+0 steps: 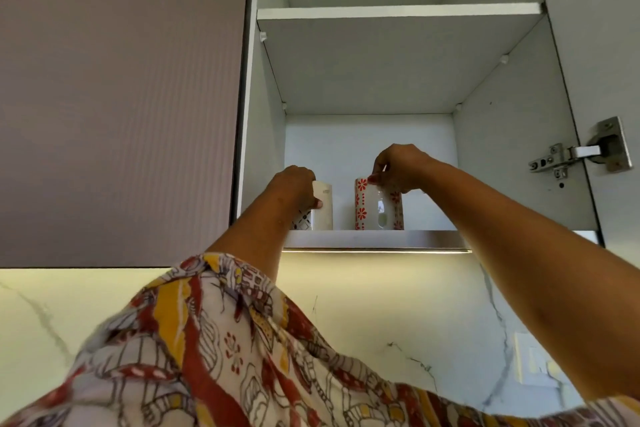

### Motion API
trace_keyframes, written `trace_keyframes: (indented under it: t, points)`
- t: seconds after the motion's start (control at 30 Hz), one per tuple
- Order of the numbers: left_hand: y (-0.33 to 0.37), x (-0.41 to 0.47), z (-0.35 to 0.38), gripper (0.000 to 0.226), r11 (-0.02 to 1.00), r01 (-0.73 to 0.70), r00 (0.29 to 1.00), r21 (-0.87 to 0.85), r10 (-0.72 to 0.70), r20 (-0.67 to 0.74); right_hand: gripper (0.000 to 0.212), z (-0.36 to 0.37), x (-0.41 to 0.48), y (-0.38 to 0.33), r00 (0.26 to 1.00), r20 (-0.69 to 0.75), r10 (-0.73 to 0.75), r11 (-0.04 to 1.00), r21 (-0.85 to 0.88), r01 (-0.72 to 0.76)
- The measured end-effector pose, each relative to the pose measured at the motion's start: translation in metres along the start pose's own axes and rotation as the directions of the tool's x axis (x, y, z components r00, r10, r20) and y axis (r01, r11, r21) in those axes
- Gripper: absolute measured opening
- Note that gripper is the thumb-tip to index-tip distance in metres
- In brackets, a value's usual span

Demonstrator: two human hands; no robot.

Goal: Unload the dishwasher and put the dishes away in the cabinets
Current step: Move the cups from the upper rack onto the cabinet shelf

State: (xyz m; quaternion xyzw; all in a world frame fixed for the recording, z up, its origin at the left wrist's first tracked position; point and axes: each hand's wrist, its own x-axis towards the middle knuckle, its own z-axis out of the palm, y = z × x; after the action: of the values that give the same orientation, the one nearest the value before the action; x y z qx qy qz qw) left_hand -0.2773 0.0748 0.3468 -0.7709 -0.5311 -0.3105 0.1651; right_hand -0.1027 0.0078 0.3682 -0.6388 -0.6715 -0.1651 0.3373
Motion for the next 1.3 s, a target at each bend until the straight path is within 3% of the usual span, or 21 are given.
trace_keyframes:
  t: [0.07,0.13,0.27,0.33,0.47,0.6,0.73,0.87,0.97,1.1,1.3]
  points:
    - [0.002,0.007,-0.007,0.047,0.998,0.047,0.990,0.039,-0.052,0.133,0.024,0.000,0.004,-0.002,0.998,0.062,0.005,1.000,0.004,-0.005]
    - [0.003,0.012,-0.012,0.043,0.994,0.067,0.981,0.084,-0.081,0.174,0.029,0.001,0.007,-0.003,0.994,0.109,-0.004,0.999,-0.048,0.009]
    - [0.003,0.019,-0.009,0.048,0.990,0.050,0.985,0.130,-0.071,0.158,0.034,0.006,0.011,-0.008,0.991,0.132,-0.038,0.986,-0.157,0.059]
    - [0.001,0.024,-0.005,0.048,0.995,0.074,0.985,0.060,-0.083,0.149,0.033,0.013,0.019,-0.010,0.990,0.126,-0.060,0.971,-0.224,0.087]
    - [-0.004,0.034,0.005,0.063,0.989,0.048,0.998,0.142,-0.053,0.035,0.039,0.031,0.039,-0.013,0.994,0.021,-0.109,0.924,-0.366,0.109]
    - [-0.007,0.040,0.008,0.044,0.976,0.024,0.994,0.218,-0.046,0.097,0.035,0.039,0.052,-0.018,0.993,0.012,-0.118,0.870,-0.480,0.110]
    - [-0.010,0.040,0.011,0.037,0.984,0.042,0.956,0.176,-0.090,0.279,0.037,0.041,0.054,-0.013,0.980,0.167,-0.105,0.867,-0.467,0.172]
    - [-0.011,0.035,0.014,0.046,0.990,0.020,0.932,0.141,-0.069,0.356,0.059,0.048,0.046,-0.007,0.964,0.247,-0.096,0.853,-0.479,0.208]
    - [-0.013,0.033,0.015,0.048,0.990,-0.001,0.935,0.140,-0.049,0.352,0.065,0.050,0.043,-0.005,0.988,0.128,-0.085,0.907,-0.401,0.130]
    - [-0.015,0.033,0.017,0.052,0.991,-0.024,0.935,0.133,-0.025,0.355,0.041,0.044,0.045,-0.003,0.981,-0.193,-0.004,0.989,-0.143,-0.024]
    - [-0.018,0.040,0.020,0.049,0.982,-0.064,0.935,0.180,-0.004,0.354,0.036,0.048,0.044,-0.002,0.989,0.032,0.143,0.979,-0.151,-0.136]
